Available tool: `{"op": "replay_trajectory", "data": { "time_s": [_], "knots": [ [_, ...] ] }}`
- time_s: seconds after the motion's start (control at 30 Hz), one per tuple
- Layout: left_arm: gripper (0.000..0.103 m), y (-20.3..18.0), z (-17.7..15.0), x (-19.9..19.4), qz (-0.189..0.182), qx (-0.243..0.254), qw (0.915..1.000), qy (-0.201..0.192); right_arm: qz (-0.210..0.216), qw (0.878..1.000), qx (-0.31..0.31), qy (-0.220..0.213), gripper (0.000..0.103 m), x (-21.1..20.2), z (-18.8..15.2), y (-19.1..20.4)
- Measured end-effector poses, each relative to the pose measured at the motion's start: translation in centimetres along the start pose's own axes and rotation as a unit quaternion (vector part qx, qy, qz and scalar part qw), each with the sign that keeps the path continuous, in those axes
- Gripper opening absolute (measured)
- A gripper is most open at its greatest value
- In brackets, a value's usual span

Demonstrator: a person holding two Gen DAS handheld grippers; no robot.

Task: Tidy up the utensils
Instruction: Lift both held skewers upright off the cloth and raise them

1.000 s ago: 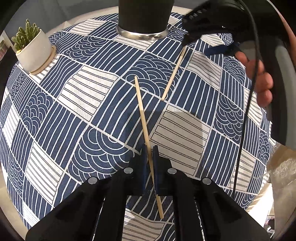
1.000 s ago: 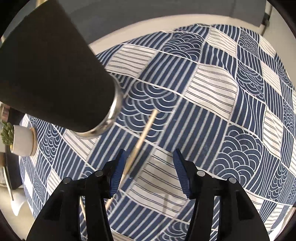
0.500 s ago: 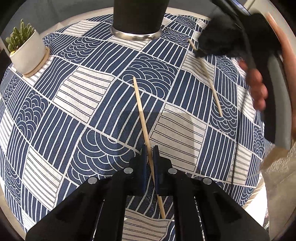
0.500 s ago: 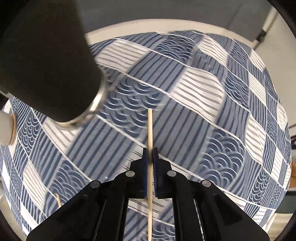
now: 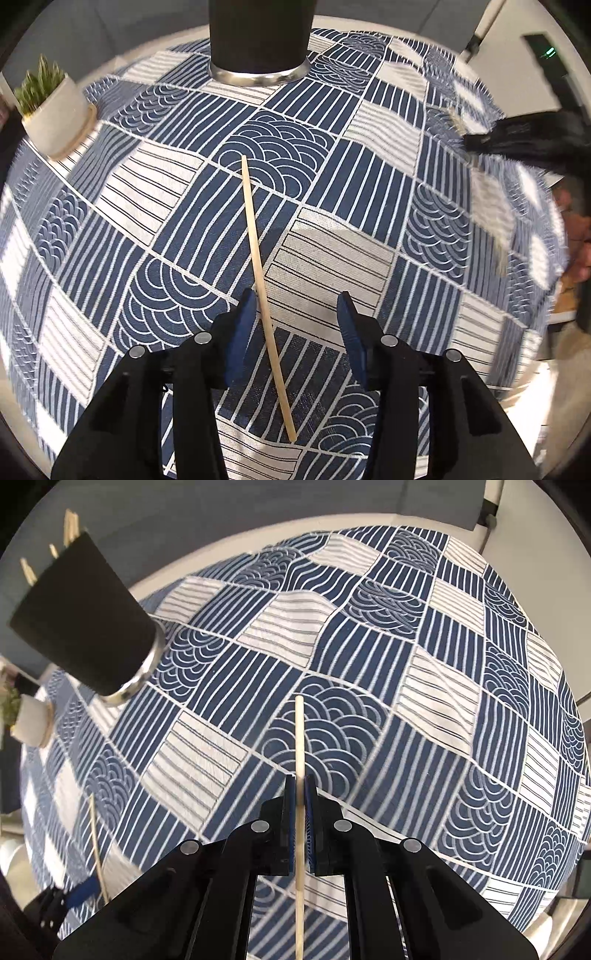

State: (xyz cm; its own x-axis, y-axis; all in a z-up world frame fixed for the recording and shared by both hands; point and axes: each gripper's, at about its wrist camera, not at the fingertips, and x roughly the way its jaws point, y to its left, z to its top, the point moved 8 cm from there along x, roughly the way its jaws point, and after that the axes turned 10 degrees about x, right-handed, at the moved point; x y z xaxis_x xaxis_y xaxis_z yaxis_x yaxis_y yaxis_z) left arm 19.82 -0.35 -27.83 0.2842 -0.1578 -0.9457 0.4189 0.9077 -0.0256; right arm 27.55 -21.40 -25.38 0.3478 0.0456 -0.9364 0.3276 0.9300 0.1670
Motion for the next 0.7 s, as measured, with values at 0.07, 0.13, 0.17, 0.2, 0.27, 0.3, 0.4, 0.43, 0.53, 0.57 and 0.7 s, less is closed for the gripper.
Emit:
{"op": "replay_trajectory", "data": {
  "time_s": [0.07,0.13,0.17,0.2,0.27,0.3,0.4,0.43,0.53,0.57,0.7],
  "knots": [
    [0.032,0.2,0.2,0.0,0.033,0.004,0.9994,0.008,0.003,1.0,-0.014,-0.011,0.005,-1.4,0.2,-0.8],
    [0.008,0.5,0.2,-0.2,0.03,-0.023,0.9991,0.021,-0.003,0.999,-0.036,-0.028,0.005,-2.3,1.2,-0.9],
    [0.006,0.4,0.3,-0.2,0.03,-0.031,0.9988,0.026,-0.004,0.998,-0.046,-0.036,0.005,-2.4,1.8,-1.1],
    [0.006,0.4,0.4,-0.2,0.033,-0.034,0.9985,0.028,0.0,0.998,-0.054,-0.042,0.005,-3.1,1.8,-1.2],
    [0.006,0.7,0.4,-0.3,0.029,-0.045,0.9982,0.028,0.008,0.996,-0.072,-0.053,0.005,-3.9,2.2,-1.2],
    [0.006,0.8,0.4,-0.3,0.023,-0.054,0.9979,0.027,0.01,0.995,-0.081,-0.06,0.005,-4.6,2.4,-1.3],
    [0.006,1.3,0.0,-0.4,0.006,-0.086,0.9959,0.028,0.031,0.993,-0.089,-0.07,0.005,-6.0,2.9,-1.4],
    [0.006,1.4,-0.1,-0.4,0.004,-0.095,0.9951,0.027,0.041,0.992,-0.09,-0.074,0.005,-6.7,3.2,-1.5],
    [0.001,1.4,-0.8,-1.7,0.014,-0.117,0.9928,0.02,0.063,0.988,-0.102,-0.094,0.005,-9.1,4.0,-1.8],
    [0.001,1.4,-0.8,-2.4,0.016,-0.121,0.9924,0.013,0.067,0.987,-0.103,-0.099,0.005,-9.8,4.2,-1.9],
    [0.001,1.6,-0.3,-5.5,0.027,-0.141,0.9894,-0.021,0.109,0.981,-0.102,-0.124,0.005,-13.2,5.9,-2.2]
  ]
}}
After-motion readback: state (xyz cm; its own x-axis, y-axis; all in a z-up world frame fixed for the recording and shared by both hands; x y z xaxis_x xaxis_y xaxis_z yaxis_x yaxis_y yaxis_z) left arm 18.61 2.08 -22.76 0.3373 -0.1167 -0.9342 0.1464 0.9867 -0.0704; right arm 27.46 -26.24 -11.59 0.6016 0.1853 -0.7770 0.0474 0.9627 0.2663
